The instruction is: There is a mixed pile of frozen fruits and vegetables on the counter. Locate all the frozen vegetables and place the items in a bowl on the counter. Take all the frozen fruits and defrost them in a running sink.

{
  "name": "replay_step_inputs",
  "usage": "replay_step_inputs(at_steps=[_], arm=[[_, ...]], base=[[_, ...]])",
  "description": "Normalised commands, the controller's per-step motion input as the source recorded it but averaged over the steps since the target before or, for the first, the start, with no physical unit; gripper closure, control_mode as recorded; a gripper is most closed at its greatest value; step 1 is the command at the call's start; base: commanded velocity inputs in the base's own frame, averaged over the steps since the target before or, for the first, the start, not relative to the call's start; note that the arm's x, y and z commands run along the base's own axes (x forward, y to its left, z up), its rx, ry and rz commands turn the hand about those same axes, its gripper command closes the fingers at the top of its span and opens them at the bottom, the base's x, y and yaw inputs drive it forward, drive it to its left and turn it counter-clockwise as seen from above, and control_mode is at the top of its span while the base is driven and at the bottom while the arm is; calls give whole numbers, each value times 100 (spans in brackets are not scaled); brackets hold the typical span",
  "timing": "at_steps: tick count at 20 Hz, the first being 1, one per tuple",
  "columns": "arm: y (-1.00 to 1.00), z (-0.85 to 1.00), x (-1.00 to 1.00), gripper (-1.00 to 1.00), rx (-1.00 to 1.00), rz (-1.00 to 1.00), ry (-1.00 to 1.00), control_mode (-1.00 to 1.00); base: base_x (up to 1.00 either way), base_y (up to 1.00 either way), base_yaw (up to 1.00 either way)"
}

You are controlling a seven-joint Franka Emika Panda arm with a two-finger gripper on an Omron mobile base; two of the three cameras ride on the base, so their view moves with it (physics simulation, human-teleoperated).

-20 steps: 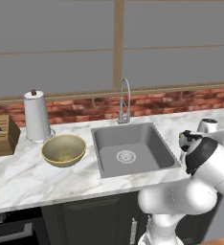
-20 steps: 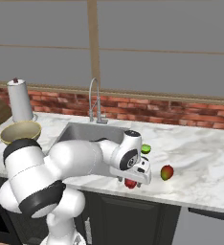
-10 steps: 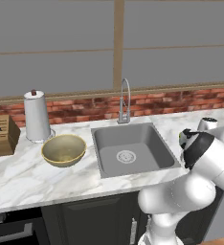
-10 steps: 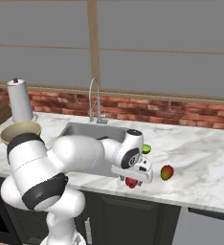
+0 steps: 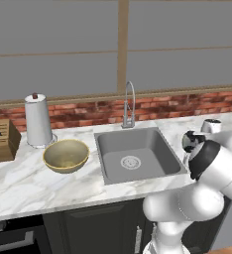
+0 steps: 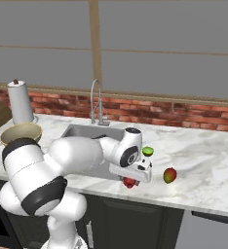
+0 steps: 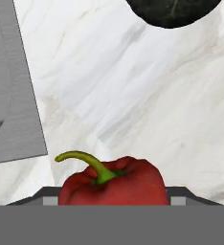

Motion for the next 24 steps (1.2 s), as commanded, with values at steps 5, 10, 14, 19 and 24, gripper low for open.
replay_step_inputs(at_steps=[5, 10, 14, 19, 24], arm=[[98, 84, -28, 100, -12, 25, -2, -100], [99, 97, -31, 100, -9, 37, -3, -100], [82, 46, -31, 100, 8, 12, -21, -100], [98, 9, -46, 100, 15, 8, -19, -100], [100, 40, -2, 100, 1, 13, -1, -100]], base=[[0, 0, 0], [0, 0, 0], [0, 0, 0], [0, 0, 0], [0, 0, 0]])
